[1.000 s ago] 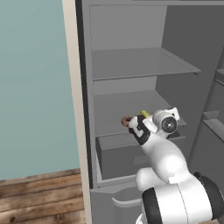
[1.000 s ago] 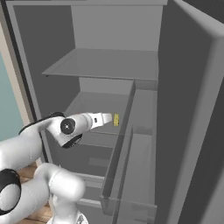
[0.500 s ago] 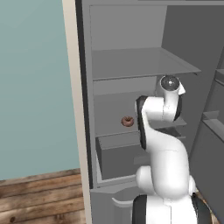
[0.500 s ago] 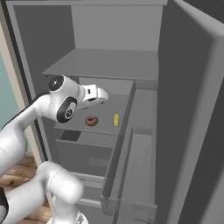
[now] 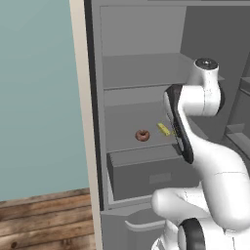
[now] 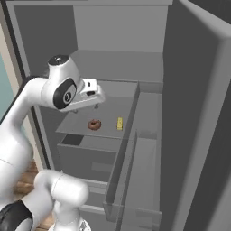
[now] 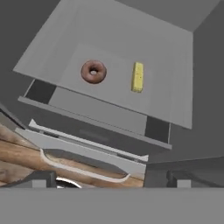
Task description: Move the donut and butter stick from the top shelf to the second highest shelf to make space. Then, place the pitcher from the counter on the cleared top shelf.
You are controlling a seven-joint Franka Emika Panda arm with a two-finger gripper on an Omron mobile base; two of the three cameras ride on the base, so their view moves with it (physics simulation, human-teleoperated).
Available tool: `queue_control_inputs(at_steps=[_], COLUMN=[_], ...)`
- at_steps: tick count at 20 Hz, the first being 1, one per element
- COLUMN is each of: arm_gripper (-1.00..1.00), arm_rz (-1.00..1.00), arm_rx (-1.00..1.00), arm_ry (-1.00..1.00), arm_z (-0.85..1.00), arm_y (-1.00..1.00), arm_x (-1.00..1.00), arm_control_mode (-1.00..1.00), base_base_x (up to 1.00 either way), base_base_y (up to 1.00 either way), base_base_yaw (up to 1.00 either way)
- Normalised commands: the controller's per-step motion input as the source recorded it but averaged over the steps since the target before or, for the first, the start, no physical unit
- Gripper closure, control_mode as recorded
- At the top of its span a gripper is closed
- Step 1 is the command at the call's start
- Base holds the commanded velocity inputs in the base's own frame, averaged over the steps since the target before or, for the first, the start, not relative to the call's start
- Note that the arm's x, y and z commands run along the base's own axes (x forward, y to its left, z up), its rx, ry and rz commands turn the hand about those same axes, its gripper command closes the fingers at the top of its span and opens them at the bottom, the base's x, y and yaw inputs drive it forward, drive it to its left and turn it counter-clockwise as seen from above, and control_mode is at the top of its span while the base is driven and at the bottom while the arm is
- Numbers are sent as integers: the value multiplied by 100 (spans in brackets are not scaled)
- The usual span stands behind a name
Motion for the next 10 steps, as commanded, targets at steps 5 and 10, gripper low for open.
queue_control_inputs(at_steps=[5,10], arm_gripper=[-100,-100], arm_rz=[10,5], arm_rx=[16,9], arm_ry=[-19,-21], arm_z=[-80,-28], arm_y=[36,25], arm_x=[-100,-94], arm_control_mode=[-100,-100], base_base_x=[0,0], base_base_y=[0,0], base_base_yaw=[0,0])
